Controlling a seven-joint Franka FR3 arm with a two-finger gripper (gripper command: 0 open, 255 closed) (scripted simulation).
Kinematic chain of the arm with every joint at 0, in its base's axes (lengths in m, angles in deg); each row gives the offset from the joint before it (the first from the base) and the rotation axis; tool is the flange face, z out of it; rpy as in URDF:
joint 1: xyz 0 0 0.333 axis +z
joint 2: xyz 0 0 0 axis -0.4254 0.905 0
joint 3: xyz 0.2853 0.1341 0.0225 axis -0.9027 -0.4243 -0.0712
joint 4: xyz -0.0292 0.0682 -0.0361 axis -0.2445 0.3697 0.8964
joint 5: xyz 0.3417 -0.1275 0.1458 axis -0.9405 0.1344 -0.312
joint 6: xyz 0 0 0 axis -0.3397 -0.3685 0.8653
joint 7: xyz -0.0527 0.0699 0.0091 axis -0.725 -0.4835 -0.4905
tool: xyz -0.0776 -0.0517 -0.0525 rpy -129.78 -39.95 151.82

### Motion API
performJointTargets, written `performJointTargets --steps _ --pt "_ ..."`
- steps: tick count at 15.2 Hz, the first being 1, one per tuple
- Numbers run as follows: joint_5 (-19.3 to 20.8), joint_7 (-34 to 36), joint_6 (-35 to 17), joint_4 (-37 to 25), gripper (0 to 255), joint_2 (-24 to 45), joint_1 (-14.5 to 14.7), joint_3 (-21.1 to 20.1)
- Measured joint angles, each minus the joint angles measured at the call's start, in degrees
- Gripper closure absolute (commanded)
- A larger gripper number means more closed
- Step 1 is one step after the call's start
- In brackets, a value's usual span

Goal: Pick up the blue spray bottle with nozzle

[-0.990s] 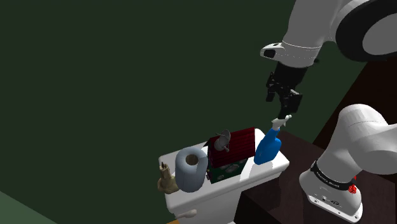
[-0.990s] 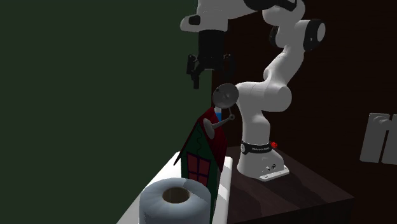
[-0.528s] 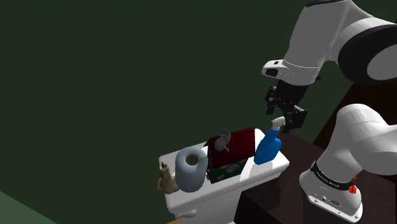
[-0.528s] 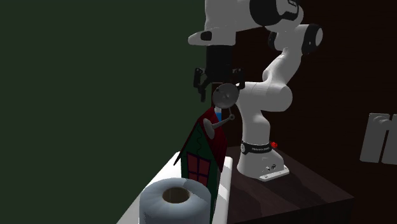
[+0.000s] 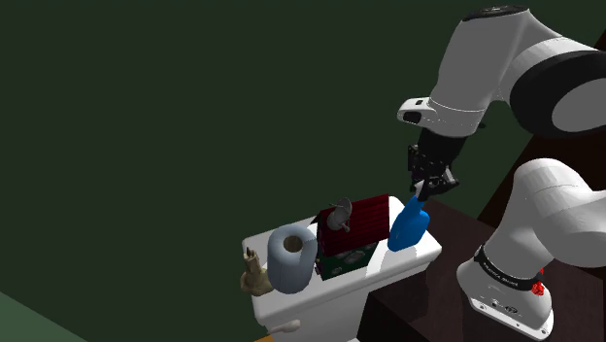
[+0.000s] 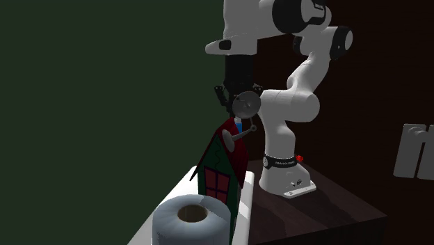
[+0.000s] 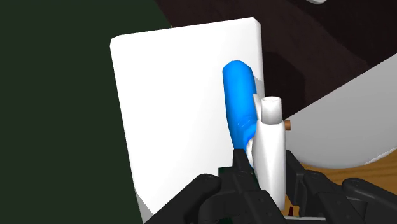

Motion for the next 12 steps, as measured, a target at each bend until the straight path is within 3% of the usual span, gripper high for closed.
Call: performJointTargets --steps 6,12 --pt "0.01 -0.02 -0.02 0.03 255 -0.05 -0.01 0.02" --pt "0.33 0.01 3.66 -3.90 255 0.27 -0.18 0.33"
